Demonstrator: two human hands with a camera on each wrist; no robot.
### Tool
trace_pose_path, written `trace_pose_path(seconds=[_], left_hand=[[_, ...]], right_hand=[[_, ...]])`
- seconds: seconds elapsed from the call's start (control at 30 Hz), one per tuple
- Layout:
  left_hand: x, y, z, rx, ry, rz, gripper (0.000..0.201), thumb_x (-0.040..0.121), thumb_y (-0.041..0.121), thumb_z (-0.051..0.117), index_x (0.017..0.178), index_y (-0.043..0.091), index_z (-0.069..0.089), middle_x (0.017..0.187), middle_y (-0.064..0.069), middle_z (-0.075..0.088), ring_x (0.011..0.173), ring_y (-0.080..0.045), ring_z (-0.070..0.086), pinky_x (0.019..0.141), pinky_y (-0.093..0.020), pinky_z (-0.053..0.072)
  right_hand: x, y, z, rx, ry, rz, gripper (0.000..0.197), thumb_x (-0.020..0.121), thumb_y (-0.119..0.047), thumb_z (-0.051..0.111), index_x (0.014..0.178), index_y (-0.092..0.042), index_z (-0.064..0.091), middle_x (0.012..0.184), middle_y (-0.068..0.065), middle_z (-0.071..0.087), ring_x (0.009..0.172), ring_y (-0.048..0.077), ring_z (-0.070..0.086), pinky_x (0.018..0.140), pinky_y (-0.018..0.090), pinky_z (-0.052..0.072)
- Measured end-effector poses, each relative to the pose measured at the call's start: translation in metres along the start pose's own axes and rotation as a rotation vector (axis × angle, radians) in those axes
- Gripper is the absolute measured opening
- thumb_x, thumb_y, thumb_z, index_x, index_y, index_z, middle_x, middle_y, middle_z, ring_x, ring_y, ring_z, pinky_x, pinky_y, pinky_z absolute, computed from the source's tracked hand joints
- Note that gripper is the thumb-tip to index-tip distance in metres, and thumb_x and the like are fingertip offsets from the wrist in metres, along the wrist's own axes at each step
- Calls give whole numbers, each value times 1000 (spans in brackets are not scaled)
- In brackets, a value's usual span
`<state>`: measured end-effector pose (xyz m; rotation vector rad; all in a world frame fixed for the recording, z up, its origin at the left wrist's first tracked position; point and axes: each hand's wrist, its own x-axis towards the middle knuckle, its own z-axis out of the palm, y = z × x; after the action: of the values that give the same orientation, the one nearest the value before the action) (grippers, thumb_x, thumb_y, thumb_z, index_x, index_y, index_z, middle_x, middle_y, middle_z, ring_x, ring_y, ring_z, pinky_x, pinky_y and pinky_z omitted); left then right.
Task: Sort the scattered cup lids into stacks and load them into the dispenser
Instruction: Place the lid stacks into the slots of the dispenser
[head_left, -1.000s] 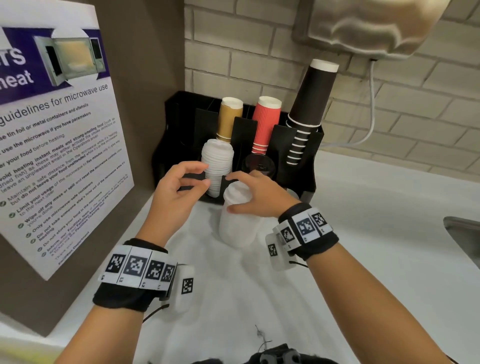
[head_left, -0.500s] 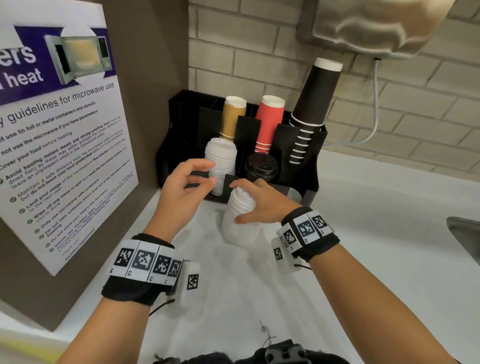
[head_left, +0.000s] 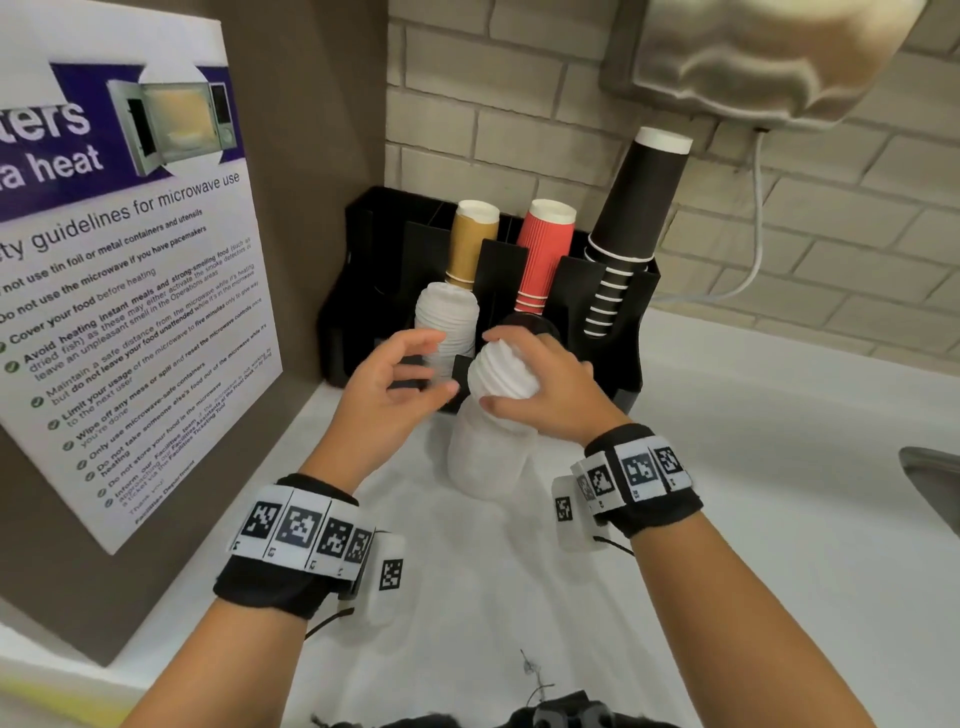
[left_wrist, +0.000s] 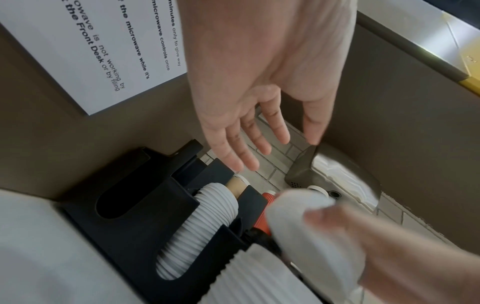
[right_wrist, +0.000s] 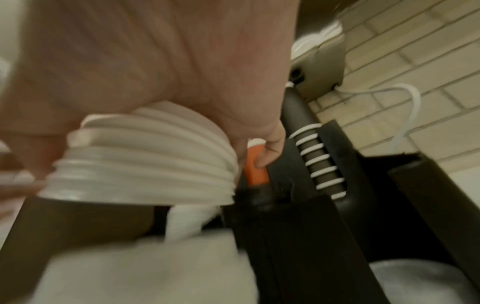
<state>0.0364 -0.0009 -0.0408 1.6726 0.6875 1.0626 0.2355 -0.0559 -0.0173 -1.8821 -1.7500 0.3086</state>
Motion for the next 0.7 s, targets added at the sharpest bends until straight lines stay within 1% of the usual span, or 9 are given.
trace_pose_path(seconds=[0.1, 0.17, 0.2, 0.3, 0.4, 0.47, 0.57, 0.63, 0.7], left_hand=[[-4, 0, 9, -78, -163, -37, 81, 65, 34, 82, 131, 56, 40, 139, 20, 46, 125, -8, 51, 99, -22, 47], [-5, 1, 18, -160, -239, -16, 97, 60, 37, 88, 138, 58, 34, 148, 18, 39, 131, -10, 48, 104, -30, 46], [-5, 2, 22, -196, -258, 0, 101, 59, 35, 90, 140, 56, 33, 150, 16, 39, 131, -11, 49, 103, -35, 48], [-6, 6, 28, -257, -264, 32, 98, 59, 30, 89, 141, 49, 39, 145, 11, 44, 124, -14, 55, 92, -38, 55], [-8, 6, 31, -267, -273, 40, 93, 62, 30, 86, 141, 45, 40, 141, 13, 46, 122, -15, 57, 89, -38, 56], [-10, 7, 33, -281, -288, 48, 90, 64, 27, 85, 141, 41, 41, 139, 13, 48, 123, -17, 56, 88, -40, 57], [-11, 9, 38, -294, -297, 60, 88, 63, 25, 85, 139, 37, 43, 137, 16, 49, 124, -18, 55, 87, -42, 57], [-11, 10, 40, -277, -260, 58, 88, 62, 28, 85, 139, 35, 44, 139, 10, 48, 123, -19, 55, 88, -45, 57], [-11, 11, 41, -273, -237, 53, 88, 61, 29, 85, 139, 33, 45, 141, 4, 46, 123, -21, 54, 87, -47, 57]], right_hand=[[-12, -14, -12, 273, 39, -82, 61, 77, -36, 72, 130, -42, 43, 124, -9, 50, 114, 9, 48, 100, 39, 42], [-21, -24, -13, 477, -2, -102, 60, 77, -34, 69, 131, -43, 43, 121, -18, 52, 108, 1, 52, 92, 26, 49], [-25, -28, -11, 557, -11, -109, 60, 77, -33, 68, 131, -43, 44, 119, -19, 52, 107, 1, 54, 89, 24, 51], [-34, -31, -4, 717, 32, -115, 55, 77, -38, 63, 129, -38, 46, 124, -13, 51, 110, 7, 55, 86, 24, 52], [-39, -29, 2, 831, 45, -65, 49, 80, -43, 58, 128, -38, 48, 128, -4, 52, 115, 15, 55, 91, 35, 52], [-41, -28, 4, 874, 43, -40, 47, 82, -42, 56, 128, -39, 49, 129, -2, 52, 117, 19, 56, 91, 37, 52], [-45, -26, 3, 892, 80, -50, 47, 83, -40, 56, 129, -37, 49, 128, -3, 53, 113, 15, 58, 85, 30, 52], [-47, -27, 3, 865, 111, -72, 48, 83, -40, 57, 130, -36, 47, 126, -7, 52, 110, 11, 58, 82, 25, 52], [-49, -28, 3, 857, 124, -84, 50, 83, -41, 58, 130, -35, 46, 126, -7, 51, 112, 12, 56, 81, 26, 52]])
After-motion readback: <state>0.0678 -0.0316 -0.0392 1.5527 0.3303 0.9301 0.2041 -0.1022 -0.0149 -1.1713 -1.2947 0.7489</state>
